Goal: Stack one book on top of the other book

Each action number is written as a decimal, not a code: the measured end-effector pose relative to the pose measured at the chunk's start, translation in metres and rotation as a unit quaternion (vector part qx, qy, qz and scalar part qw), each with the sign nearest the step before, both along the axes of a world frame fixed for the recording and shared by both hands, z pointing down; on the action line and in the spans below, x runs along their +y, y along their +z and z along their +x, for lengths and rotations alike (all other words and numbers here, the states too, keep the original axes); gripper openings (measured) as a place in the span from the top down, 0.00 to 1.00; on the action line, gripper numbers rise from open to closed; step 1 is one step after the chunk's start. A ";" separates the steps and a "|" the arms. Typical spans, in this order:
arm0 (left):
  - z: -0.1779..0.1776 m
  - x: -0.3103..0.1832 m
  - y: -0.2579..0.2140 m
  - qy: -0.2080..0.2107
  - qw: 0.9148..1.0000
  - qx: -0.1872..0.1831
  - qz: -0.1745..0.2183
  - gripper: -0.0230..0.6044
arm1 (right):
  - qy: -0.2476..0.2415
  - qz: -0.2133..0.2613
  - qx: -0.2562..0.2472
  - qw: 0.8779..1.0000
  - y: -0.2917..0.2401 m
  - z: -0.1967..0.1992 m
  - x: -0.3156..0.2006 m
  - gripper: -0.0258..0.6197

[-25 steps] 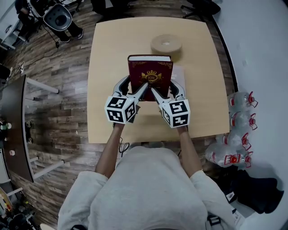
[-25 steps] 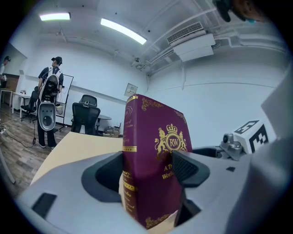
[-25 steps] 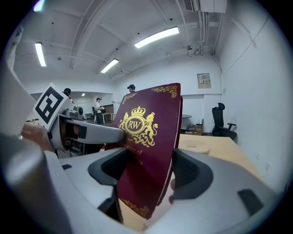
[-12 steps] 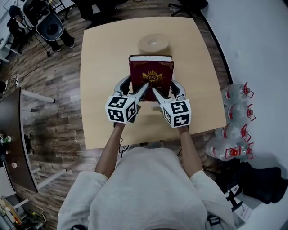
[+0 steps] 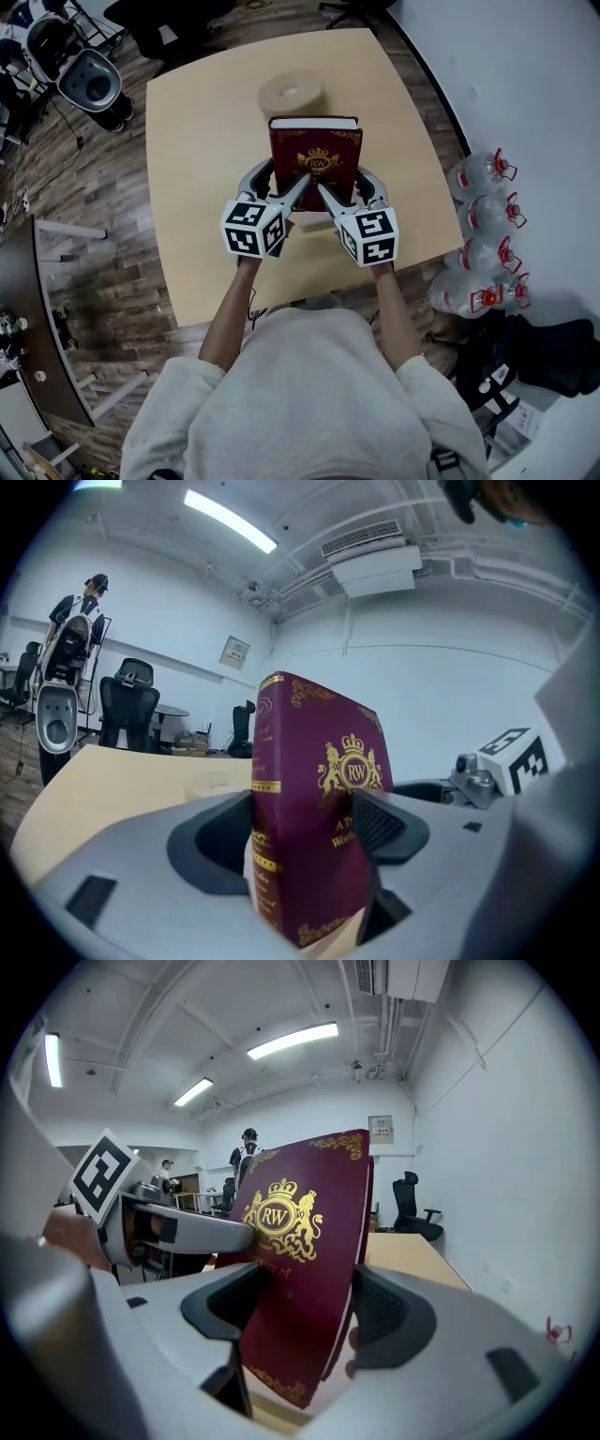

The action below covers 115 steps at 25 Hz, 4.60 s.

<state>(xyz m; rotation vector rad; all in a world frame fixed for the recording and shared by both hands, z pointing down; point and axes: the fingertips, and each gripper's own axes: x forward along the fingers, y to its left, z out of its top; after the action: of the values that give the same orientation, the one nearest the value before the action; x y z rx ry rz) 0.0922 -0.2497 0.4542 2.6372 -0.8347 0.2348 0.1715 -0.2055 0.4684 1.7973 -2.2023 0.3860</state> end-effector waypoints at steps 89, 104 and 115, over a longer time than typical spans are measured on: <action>0.040 -0.040 0.190 -0.016 0.974 -0.066 -0.216 0.41 | 0.019 -0.222 -0.142 0.964 0.174 0.039 -0.034 0.49; 0.041 -0.043 0.207 -0.028 0.969 -0.076 -0.234 0.41 | 0.025 -0.239 -0.162 0.957 0.189 0.040 -0.037 0.49; 0.041 -0.044 0.205 -0.018 0.971 -0.081 -0.225 0.41 | 0.029 -0.230 -0.165 0.959 0.188 0.041 -0.037 0.49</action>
<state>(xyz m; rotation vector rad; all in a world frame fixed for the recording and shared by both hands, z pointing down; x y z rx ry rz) 0.1337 -0.2941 0.6593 2.1976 -0.7725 0.5645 0.2127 -0.2425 0.6566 1.6259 -2.0263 1.1783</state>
